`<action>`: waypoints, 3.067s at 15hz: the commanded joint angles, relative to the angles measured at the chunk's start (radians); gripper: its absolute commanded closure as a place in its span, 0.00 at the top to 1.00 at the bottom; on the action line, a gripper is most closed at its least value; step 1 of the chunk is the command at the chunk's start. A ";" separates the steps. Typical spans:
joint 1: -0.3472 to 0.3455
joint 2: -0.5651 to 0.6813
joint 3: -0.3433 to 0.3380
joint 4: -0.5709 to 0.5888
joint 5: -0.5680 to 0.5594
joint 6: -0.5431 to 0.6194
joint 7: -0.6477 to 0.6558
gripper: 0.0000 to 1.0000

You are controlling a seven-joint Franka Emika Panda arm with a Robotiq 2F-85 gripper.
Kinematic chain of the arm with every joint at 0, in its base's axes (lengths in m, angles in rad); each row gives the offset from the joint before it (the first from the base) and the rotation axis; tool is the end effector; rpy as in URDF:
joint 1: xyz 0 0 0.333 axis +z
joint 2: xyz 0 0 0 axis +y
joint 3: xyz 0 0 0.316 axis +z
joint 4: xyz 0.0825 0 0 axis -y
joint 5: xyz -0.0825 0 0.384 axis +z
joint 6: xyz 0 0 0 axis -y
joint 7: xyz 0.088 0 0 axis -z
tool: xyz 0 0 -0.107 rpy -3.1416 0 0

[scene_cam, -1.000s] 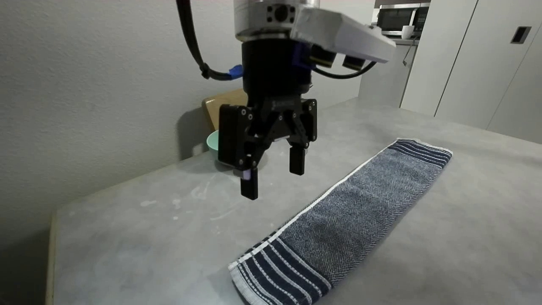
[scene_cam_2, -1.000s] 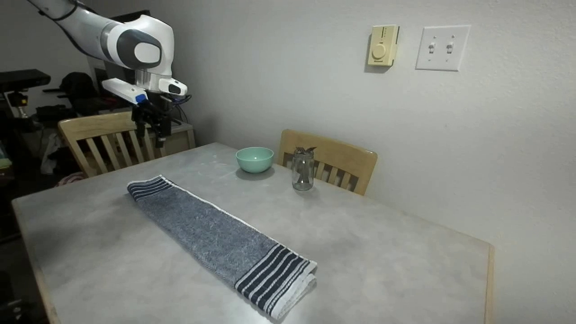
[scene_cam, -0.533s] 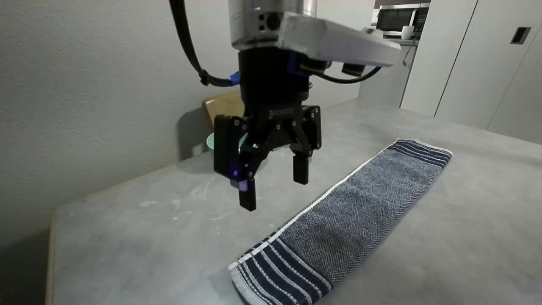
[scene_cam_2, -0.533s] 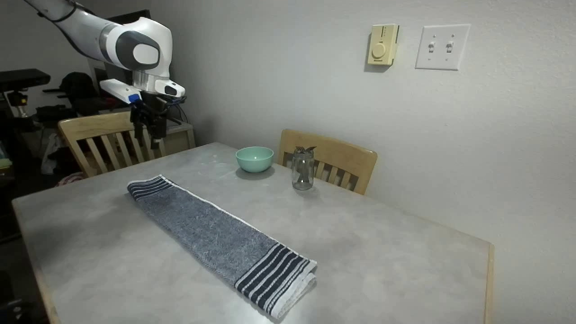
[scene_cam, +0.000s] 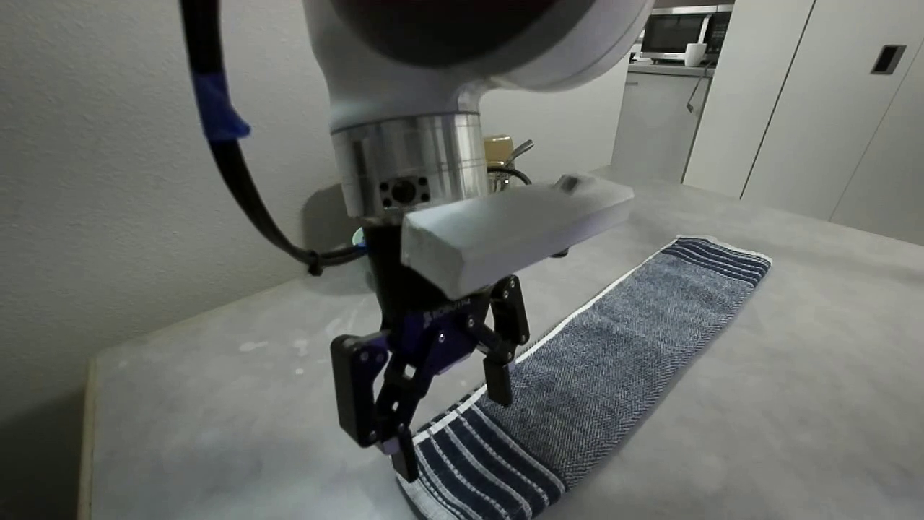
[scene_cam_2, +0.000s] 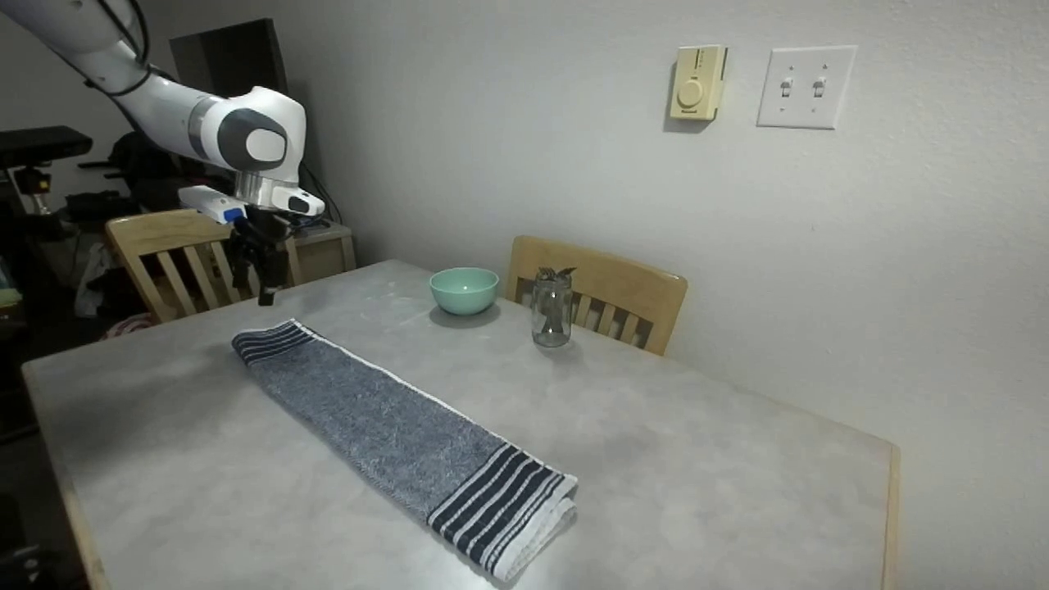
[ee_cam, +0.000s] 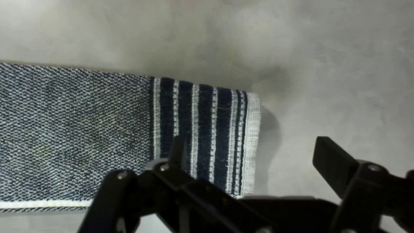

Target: Fold the towel

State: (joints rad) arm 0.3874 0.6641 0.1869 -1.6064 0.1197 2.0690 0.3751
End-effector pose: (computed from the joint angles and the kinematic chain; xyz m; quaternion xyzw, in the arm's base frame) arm 0.5694 0.3585 0.2318 -0.9882 -0.0513 0.1348 0.0526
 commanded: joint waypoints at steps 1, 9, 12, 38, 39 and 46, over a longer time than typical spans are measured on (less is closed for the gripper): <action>-0.001 0.085 -0.012 0.101 -0.016 -0.064 -0.031 1.00; 0.008 0.113 -0.013 0.110 -0.003 -0.059 -0.028 1.00; 0.012 0.144 -0.015 0.132 -0.005 -0.070 -0.028 1.00; 0.078 0.448 -0.039 0.572 -0.067 -0.340 -0.034 1.00; 0.080 0.456 -0.040 0.583 -0.068 -0.348 -0.033 1.00; 0.094 0.491 -0.051 0.644 -0.076 -0.400 -0.029 0.89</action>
State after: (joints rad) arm 0.4661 1.1228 0.1508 -1.0231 0.0629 1.7130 0.3474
